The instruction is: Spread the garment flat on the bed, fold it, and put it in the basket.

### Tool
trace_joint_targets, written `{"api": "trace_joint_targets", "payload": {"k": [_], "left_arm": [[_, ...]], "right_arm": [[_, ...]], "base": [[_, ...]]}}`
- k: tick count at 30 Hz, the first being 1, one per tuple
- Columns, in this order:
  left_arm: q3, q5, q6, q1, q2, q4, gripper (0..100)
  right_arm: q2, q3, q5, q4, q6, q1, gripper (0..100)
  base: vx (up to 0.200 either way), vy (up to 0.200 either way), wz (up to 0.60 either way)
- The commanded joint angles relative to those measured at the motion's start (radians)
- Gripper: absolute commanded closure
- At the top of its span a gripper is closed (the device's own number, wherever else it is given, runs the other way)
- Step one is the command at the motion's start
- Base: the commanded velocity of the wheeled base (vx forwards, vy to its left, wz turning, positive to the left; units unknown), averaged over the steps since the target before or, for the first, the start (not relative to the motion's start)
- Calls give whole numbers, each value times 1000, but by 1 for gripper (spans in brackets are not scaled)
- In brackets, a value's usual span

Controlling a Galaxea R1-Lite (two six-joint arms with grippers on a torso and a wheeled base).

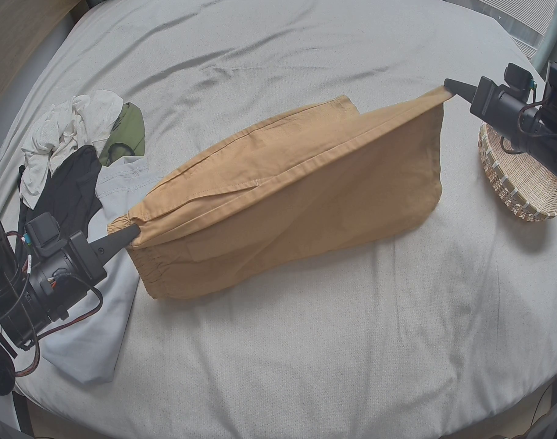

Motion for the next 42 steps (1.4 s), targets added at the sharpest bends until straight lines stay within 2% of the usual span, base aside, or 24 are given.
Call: {"api": "trace_joint_targets", "payload": {"k": [1, 6, 16, 17, 42], "left_arm": [[-12, -1, -2, 7, 19, -3, 100], [-21, -1, -2, 6, 22, -1, 100], [-16, -1, -1, 1, 51, -4, 100], [-16, -1, -1, 1, 53, -4, 100], [-13, -3, -1, -1, 47, -4, 100]], "right_arm": [[58, -62, 1, 2, 14, 11, 100], [93, -107, 0, 13, 14, 25, 100], [122, -15, 3, 45, 14, 13, 100], [133, -13, 3, 45, 14, 11, 0], [256, 39, 5, 32, 4, 37, 0]], "base": [[0, 0, 0], [0, 0, 0], [0, 0, 0], [0, 0, 0], [0, 0, 0]]}}
